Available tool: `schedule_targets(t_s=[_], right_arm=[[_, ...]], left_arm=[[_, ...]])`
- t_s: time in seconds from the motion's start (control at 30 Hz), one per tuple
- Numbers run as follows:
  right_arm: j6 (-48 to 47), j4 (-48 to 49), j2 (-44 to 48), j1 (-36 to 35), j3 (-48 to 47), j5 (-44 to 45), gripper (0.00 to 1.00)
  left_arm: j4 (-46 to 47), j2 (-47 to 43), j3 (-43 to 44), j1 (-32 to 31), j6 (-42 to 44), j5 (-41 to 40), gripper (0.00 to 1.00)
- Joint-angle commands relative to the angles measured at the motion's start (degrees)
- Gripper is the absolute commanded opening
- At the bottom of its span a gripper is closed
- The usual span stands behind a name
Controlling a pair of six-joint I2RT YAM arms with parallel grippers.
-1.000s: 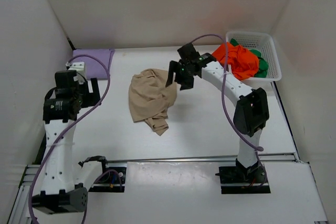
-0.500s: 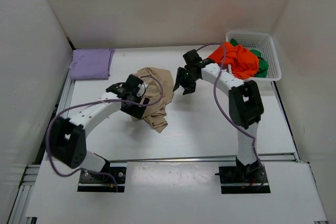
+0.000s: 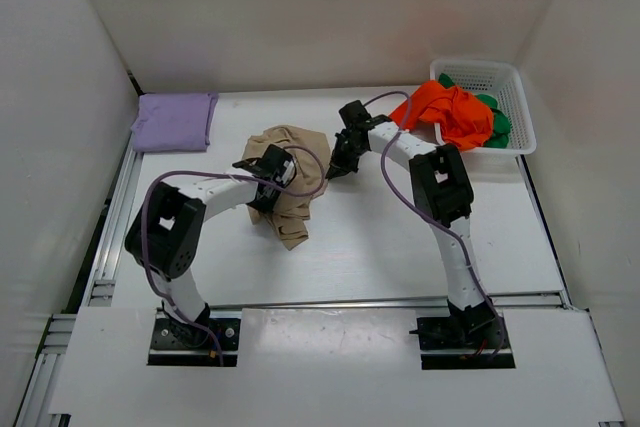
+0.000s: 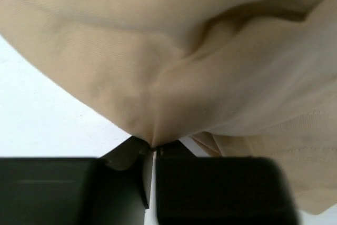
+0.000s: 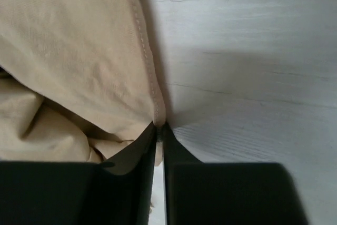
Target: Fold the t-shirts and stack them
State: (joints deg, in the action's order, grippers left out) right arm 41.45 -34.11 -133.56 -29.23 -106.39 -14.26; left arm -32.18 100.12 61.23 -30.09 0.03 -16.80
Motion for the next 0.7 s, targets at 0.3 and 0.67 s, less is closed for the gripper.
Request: schedule_targets(t_s=[0.3, 0.67], right_arm=[[-1.46, 5.54, 22.87, 1.72, 12.94, 0.97, 0.0], [-9.01, 2.12, 77.01, -0.29, 27.21, 27.17, 0.0]], left_arm=[[-11.73, -20.47, 6.96, 2.22, -0.03, 2.01, 0.1], [-34.07, -33.06, 38.13, 5.91, -0.03, 4.23, 0.1]])
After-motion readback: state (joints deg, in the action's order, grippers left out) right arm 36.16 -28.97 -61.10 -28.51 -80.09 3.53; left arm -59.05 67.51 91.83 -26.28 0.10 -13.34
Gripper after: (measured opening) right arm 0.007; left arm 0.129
